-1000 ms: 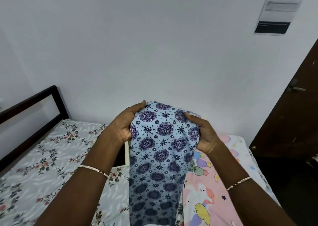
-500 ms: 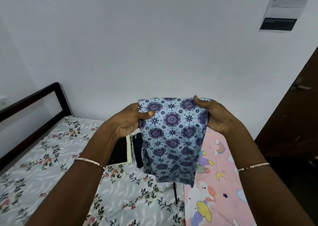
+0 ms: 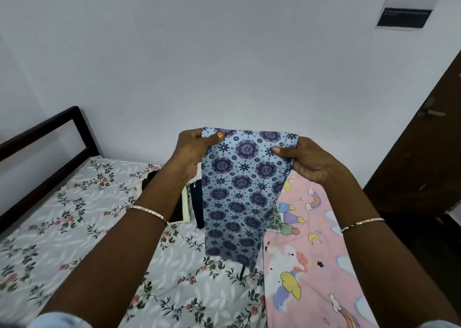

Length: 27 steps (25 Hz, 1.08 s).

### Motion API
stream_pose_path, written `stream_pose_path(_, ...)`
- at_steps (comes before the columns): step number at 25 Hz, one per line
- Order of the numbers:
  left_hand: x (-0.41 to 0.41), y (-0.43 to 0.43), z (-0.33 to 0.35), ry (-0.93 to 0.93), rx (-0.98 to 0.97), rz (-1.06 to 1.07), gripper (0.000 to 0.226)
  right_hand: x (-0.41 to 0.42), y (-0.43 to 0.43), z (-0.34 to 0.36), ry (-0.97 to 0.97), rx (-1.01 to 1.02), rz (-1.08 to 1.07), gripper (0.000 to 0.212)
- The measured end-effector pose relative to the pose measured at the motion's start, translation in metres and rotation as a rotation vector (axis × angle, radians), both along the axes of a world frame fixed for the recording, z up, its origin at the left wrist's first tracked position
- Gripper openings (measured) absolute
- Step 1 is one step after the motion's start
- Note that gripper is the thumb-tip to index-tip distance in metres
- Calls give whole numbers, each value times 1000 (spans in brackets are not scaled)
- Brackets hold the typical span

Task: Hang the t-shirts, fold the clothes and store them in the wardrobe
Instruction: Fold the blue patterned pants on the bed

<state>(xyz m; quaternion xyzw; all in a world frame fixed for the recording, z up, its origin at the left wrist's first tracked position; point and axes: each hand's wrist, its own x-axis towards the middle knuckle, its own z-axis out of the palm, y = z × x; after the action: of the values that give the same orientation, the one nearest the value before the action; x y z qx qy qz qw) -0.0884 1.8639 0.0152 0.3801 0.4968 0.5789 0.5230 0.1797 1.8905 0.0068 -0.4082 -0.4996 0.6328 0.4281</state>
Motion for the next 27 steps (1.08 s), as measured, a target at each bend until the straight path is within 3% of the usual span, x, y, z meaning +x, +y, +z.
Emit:
stream_pose_path(1,0,3,-3,42,-6,14,91,-2,1,-1,-21,10,-51,62)
stream_pose_path(3,0,7,-9,95,6,74,96,-6,3,-5,-63,19,-136,83)
stream_pose_path(7,-4,19,-20,147,-29,175,69,-17,9,-15,-114,-2,-231,71)
stream_pose_path(11,-13,28,-30,197,-28,121,67,-16,15,-25,-135,-54,-228,69)
stream_pose_path(13,-19,34,-39,234,-16,91,51,-15,20,-28,-183,-31,-249,58)
stream_pose_path(15,-24,36,-47,279,18,38,29,-18,23,-32,-224,-24,-328,68)
stream_pose_path(17,-30,40,-55,317,40,0,24,-21,27,-36,-223,-16,-415,75)
stream_pose_path(21,-41,47,-67,414,37,-111,38,-25,26,-47,-291,51,-453,57)
stream_pose_path(27,-45,57,-91,831,156,-58,36,-19,19,-79,-574,156,-415,26)
